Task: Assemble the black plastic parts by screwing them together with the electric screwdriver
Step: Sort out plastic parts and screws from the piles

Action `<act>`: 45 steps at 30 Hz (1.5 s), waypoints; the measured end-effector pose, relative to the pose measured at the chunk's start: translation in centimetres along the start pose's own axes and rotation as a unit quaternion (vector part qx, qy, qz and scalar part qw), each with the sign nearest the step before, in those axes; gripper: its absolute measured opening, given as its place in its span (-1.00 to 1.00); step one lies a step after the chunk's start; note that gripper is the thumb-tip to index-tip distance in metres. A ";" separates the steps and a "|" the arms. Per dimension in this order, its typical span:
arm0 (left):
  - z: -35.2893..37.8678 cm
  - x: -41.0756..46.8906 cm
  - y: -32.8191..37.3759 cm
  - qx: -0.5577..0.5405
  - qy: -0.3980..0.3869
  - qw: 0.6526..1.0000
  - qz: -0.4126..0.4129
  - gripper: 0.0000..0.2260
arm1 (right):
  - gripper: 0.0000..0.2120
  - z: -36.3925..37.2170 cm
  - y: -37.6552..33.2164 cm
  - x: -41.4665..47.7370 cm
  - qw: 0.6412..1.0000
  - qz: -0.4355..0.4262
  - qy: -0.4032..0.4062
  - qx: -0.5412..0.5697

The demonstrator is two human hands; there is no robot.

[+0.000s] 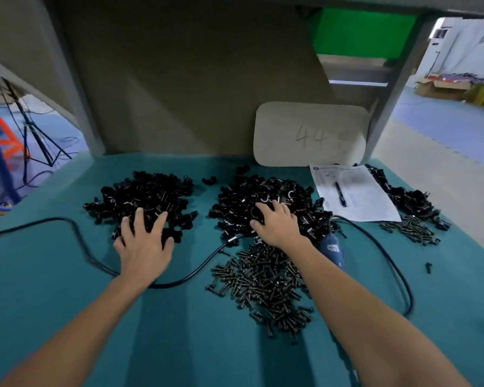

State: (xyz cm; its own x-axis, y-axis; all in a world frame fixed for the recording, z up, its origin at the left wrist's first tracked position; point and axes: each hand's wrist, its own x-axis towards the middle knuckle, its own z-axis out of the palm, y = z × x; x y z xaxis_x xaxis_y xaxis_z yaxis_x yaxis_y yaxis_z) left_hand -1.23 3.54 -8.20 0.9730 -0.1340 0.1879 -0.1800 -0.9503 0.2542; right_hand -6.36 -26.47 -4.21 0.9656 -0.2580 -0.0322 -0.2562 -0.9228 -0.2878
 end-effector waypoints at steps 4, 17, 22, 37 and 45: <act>0.4 0.6 -0.8 0.048 -0.012 0.999 0.015 -0.59 | -0.55 0.5 -0.3 0.9 0.998 0.000 0.034 -0.044; -0.2 -0.3 -1.1 -0.022 0.090 0.992 0.088 -0.73 | -0.63 0.4 0.2 -0.1 0.990 -0.024 0.127 0.051; -0.7 -0.3 -0.5 0.010 0.085 0.989 0.118 -0.68 | -0.70 -0.1 0.2 -0.2 0.995 -0.018 0.093 0.009; -2.4 -1.7 3.7 -0.200 0.017 0.973 0.117 -0.86 | -0.90 0.0 -3.6 -9.1 0.839 0.035 0.082 0.537; -3.9 -3.9 7.0 -0.626 -0.200 0.740 -0.144 -0.94 | -0.56 1.9 -4.9 -14.9 0.642 0.090 -0.038 0.761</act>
State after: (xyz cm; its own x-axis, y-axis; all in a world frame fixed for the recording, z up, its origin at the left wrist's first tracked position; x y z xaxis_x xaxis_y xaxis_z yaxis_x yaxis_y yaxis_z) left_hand -6.83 -1.47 -3.47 0.9170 -0.2872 -0.2767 0.2937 0.0167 0.9558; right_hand -19.42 -17.49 -4.17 0.9409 -0.2523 -0.2258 -0.0801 0.4821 -0.8724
